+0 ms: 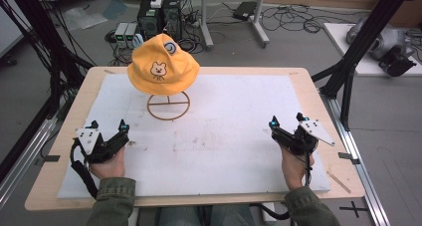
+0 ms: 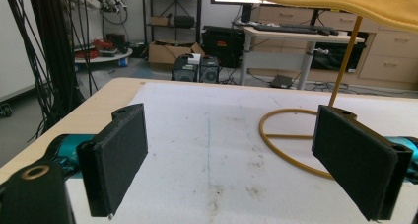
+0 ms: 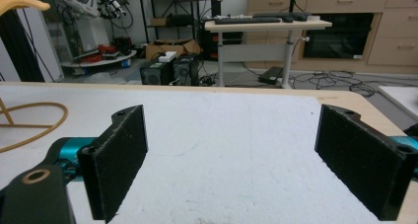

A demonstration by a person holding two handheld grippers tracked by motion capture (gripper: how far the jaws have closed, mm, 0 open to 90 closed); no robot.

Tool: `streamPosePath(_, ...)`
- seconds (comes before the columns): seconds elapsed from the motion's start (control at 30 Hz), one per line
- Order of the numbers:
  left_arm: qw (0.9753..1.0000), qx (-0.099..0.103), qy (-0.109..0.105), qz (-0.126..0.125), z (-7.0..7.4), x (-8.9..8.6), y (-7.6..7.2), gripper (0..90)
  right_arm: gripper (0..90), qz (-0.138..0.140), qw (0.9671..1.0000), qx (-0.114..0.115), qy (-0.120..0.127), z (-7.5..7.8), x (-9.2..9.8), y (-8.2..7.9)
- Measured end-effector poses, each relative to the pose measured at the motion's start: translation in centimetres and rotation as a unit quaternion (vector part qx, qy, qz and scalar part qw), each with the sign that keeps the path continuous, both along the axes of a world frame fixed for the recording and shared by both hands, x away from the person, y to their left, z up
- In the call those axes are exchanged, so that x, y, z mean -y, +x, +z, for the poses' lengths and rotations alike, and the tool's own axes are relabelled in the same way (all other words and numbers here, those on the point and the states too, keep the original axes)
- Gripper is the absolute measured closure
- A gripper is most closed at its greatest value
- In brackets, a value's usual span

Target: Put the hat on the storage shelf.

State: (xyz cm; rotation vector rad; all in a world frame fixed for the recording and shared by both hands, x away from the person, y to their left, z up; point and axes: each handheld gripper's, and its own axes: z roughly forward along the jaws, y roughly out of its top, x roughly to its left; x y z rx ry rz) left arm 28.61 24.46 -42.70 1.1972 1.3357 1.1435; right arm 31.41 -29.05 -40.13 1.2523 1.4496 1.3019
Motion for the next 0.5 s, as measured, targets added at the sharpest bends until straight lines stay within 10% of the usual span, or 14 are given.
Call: streamPosePath(0.5,1.0000,0.001,0.001,-0.002,0.03,0.17,0.02,14.1,12.4,0.004,0.9997,0.006,0.024,0.09,0.20,-0.51)
